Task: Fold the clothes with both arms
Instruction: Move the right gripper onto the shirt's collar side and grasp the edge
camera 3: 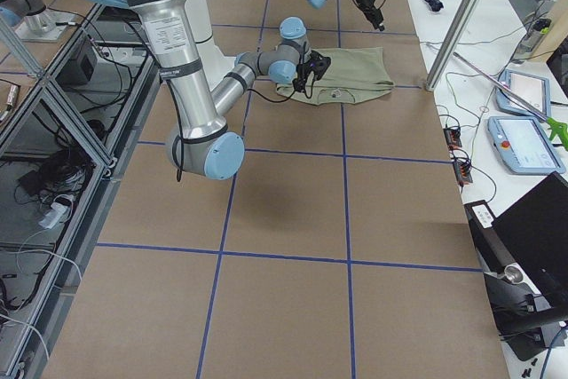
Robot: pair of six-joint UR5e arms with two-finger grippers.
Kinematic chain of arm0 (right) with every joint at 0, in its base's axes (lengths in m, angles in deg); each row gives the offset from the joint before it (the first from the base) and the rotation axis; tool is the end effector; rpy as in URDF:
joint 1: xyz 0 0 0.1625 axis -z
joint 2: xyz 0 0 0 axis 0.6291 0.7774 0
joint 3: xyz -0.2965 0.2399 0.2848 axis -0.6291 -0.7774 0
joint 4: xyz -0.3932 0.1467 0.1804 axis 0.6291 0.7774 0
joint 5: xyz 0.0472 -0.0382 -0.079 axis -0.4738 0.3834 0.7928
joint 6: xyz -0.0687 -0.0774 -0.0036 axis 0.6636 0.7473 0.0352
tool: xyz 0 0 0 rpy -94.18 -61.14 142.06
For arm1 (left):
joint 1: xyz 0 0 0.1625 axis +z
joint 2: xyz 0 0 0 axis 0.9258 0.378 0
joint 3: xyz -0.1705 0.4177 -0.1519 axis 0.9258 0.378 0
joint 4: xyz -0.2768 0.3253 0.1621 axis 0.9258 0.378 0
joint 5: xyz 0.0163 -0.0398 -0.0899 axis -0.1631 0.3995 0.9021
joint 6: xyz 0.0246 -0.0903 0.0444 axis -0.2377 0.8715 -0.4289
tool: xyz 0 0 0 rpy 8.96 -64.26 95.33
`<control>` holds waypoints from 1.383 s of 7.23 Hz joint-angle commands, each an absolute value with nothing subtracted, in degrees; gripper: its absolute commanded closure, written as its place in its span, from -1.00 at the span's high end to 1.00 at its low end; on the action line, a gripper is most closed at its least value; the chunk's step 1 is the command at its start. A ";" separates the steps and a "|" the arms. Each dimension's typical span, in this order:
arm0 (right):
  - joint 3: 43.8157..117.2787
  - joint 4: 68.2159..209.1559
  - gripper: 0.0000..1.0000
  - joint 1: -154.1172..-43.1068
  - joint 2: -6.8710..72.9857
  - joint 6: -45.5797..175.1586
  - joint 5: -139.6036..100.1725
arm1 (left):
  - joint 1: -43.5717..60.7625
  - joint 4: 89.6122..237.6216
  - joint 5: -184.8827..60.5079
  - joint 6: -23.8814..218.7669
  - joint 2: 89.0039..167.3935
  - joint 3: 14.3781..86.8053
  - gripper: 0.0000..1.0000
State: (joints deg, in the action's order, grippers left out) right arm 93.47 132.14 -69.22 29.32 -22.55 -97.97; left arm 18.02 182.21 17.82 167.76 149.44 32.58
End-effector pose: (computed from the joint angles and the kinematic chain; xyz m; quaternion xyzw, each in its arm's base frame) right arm -0.5192 -0.4336 0.2837 -0.0139 -0.5014 0.2789 0.8189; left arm 0.4579 -0.7154 0.2905 0.1842 0.5366 -0.2608 0.7811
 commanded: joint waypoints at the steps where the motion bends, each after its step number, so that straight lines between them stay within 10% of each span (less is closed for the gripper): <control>1: 92.67 138.44 1.00 -61.68 25.51 -19.55 -91.97 | 15.86 181.90 23.75 167.70 143.53 41.15 0.29; 3: 92.41 144.09 1.00 -57.89 23.20 -10.35 -91.35 | 15.23 181.72 25.53 167.70 140.52 45.39 0.29; 6: 88.72 156.77 0.47 -57.79 15.02 7.51 -93.97 | 15.23 181.72 25.62 167.97 138.76 46.72 0.29; 10: 83.64 160.90 0.42 -57.88 11.08 18.09 -95.82 | 15.23 181.63 25.53 168.14 138.23 48.04 0.29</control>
